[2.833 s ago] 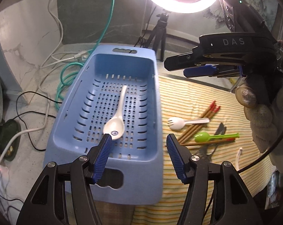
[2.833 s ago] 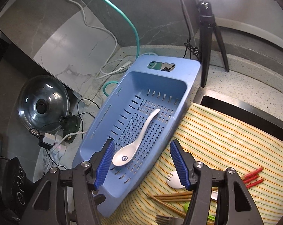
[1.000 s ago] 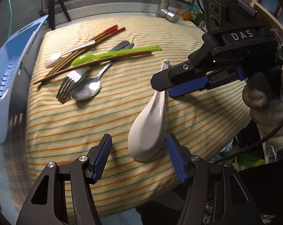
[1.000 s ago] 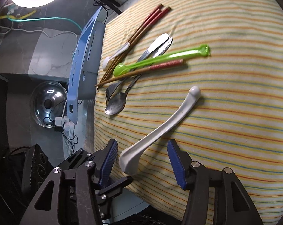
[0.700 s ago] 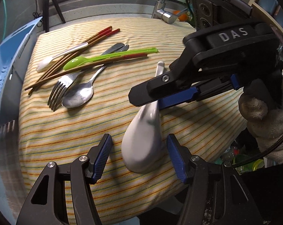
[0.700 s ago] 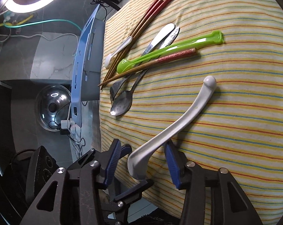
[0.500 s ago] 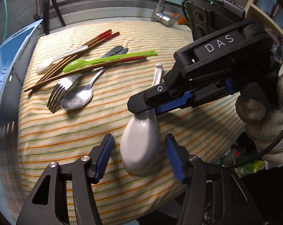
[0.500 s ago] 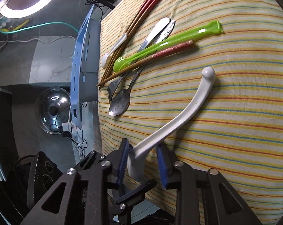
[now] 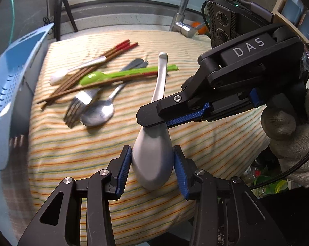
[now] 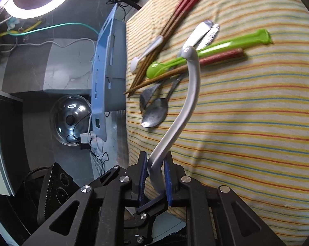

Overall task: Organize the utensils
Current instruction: 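Close the left gripper on the large white spoon's bowl and lift, then carry the large white spoon with the left gripper over the basket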

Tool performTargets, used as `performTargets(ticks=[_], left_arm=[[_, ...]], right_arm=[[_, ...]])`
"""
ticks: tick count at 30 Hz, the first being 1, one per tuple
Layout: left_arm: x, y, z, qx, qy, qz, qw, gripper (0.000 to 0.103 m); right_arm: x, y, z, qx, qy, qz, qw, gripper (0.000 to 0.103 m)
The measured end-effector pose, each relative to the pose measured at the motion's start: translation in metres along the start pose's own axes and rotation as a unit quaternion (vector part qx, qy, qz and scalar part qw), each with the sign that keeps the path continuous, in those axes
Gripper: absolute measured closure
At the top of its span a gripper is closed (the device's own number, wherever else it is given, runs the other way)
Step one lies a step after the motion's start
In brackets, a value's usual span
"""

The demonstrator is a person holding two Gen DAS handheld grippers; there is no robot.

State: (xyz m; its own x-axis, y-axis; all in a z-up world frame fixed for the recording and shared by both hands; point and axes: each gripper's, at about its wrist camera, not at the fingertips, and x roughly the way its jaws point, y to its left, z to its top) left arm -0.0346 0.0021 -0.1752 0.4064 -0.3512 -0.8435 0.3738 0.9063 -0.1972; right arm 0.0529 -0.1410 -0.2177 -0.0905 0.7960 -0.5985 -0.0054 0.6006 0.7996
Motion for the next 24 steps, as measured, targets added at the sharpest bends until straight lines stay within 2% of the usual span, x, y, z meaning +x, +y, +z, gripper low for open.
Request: performTargets(ticks=[12,24], left_arm=[[-0.041,0.045,0.019,-0.012,-0.046,0.034,0.9983,0.064],[-0.065,0.114,0.036,-0.017,-0.072,0.075,0.9944,0.064]], right_arm=[[0.017,0.067,0.026,-0.053,-0.006,0.026,0.998,0.091],[0.056,0.141,0.075,-0.096,-0.005,0.038,0.995,0.091]])
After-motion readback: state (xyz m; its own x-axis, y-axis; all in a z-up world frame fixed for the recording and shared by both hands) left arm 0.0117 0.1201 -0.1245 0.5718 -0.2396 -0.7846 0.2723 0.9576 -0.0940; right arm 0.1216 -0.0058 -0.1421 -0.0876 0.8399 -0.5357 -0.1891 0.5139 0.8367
